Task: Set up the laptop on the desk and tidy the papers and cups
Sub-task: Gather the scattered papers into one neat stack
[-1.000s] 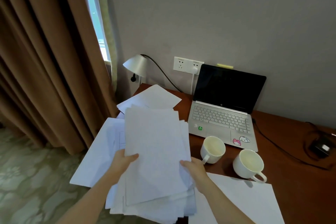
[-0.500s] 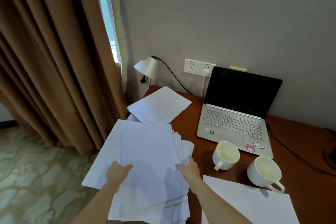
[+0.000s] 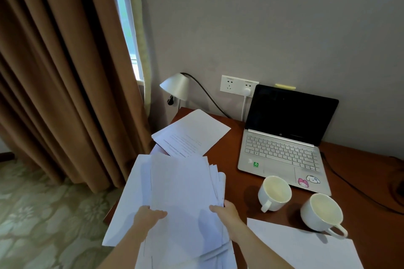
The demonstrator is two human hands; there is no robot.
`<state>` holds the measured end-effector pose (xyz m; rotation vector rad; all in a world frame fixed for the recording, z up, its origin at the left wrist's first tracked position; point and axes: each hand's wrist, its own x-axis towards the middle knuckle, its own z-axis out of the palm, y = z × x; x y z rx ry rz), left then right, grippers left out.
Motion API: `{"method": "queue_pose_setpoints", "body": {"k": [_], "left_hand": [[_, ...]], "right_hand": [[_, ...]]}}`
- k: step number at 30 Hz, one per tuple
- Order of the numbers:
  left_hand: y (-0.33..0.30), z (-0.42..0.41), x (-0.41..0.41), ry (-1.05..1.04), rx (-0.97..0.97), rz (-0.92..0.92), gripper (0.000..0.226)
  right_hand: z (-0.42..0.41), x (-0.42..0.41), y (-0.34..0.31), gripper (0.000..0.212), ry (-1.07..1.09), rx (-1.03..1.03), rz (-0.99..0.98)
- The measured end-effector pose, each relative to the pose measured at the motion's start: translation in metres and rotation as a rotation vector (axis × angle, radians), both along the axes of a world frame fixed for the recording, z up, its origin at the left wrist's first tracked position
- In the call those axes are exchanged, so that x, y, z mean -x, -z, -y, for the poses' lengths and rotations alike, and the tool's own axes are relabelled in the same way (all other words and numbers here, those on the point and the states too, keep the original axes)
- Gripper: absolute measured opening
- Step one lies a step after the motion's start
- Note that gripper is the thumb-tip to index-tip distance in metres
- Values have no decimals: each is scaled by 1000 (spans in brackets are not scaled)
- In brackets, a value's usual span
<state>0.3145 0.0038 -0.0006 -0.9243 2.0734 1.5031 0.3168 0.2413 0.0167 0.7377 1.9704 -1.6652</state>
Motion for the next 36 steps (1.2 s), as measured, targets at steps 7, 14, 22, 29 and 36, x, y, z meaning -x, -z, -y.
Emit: {"method": "queue_pose_setpoints", "body": {"k": [7, 14, 22, 29, 36], "left_hand": [[-4, -9, 5, 306, 569, 102, 62], [1, 56, 9, 84, 591, 110, 99], [4, 64, 3, 97, 621, 112, 57], [2, 60, 1, -58, 368, -12, 60], [-6, 58, 4, -154, -35, 8, 51]], "right_hand": [[6, 0, 4, 47, -108, -241, 11], [13, 1, 4, 54, -39, -235, 0], [36, 4, 2, 37, 59, 122, 36], [58, 5, 4, 30, -44, 198, 21], [46, 12, -2, 32, -63, 140, -11]]}}
